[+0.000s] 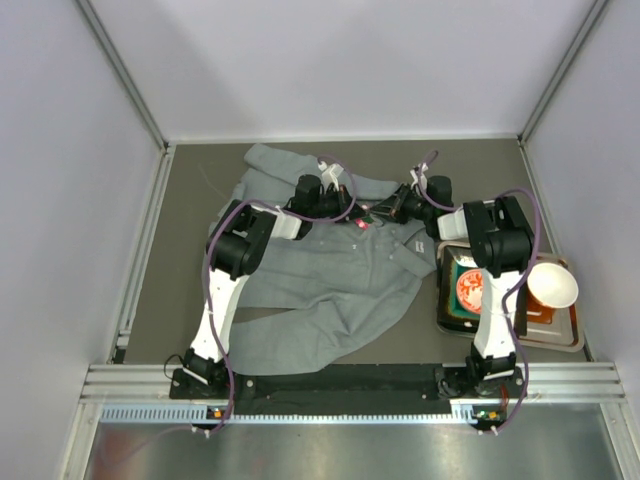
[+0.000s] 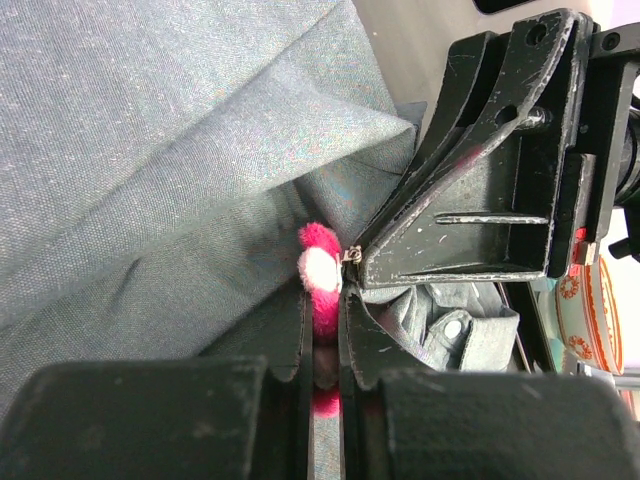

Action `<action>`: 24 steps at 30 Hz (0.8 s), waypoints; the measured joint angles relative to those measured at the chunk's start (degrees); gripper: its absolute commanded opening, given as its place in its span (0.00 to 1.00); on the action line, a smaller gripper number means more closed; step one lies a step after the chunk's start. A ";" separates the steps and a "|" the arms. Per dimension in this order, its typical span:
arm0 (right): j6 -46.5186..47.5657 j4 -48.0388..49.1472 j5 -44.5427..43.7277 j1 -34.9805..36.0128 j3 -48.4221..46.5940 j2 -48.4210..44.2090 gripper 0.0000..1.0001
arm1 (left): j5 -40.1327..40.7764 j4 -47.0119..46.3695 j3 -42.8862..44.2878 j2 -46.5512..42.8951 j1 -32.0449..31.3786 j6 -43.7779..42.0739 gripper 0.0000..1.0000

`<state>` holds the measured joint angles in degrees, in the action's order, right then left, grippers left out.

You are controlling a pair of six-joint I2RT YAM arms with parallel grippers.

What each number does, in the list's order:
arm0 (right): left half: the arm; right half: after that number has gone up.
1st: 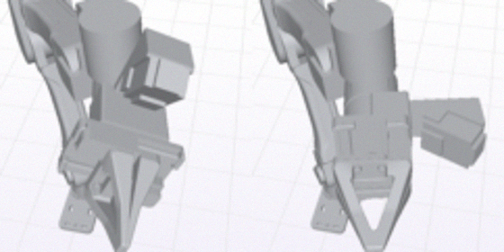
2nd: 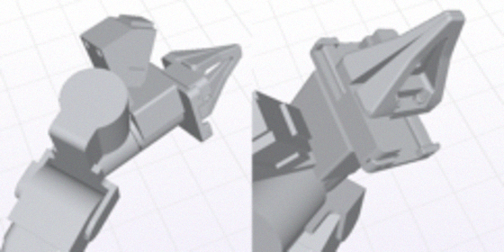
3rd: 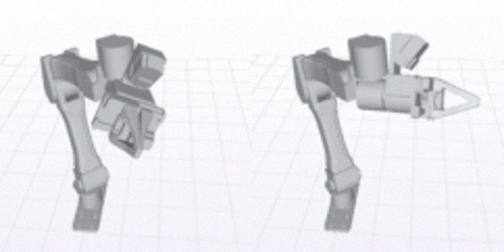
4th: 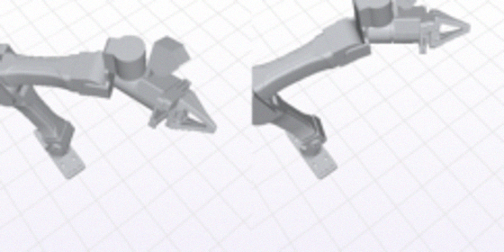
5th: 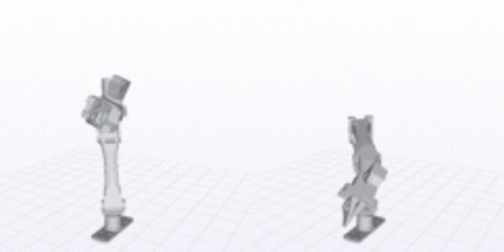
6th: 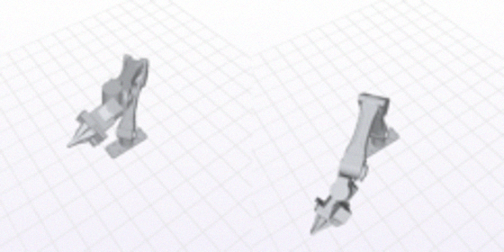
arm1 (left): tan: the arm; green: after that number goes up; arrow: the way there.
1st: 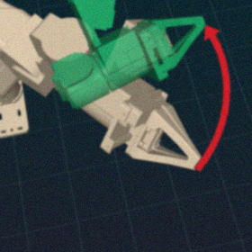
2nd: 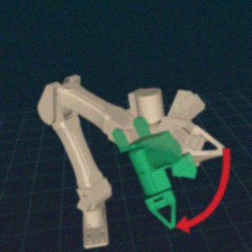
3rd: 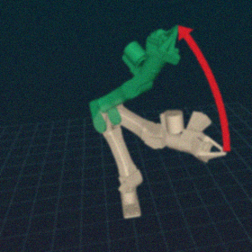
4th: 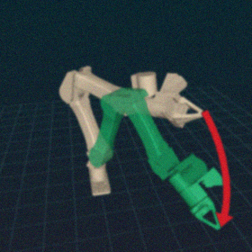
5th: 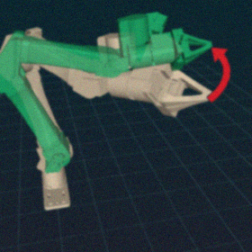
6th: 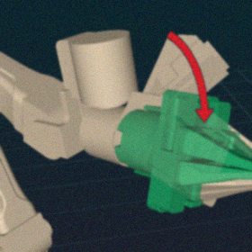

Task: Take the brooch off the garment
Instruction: Open the brooch with the flattened clothing.

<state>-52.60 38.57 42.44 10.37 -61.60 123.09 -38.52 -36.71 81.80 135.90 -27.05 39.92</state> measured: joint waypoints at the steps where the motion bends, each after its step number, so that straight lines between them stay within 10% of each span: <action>1: -0.22 0.07 0.17 -0.04 -0.02 0.22 0.02 | 0.00 -0.02 -0.04 0.00 0.00 -0.04 0.00; 24: 5.31 -15.28 4.72 -0.50 -11.28 3.02 0.00 | 5.18 5.49 0.90 -2.36 -1.22 -11.96 0.00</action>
<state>-47.29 23.29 47.16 9.87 -72.88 126.10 -33.34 -31.22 82.70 133.53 -28.27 27.97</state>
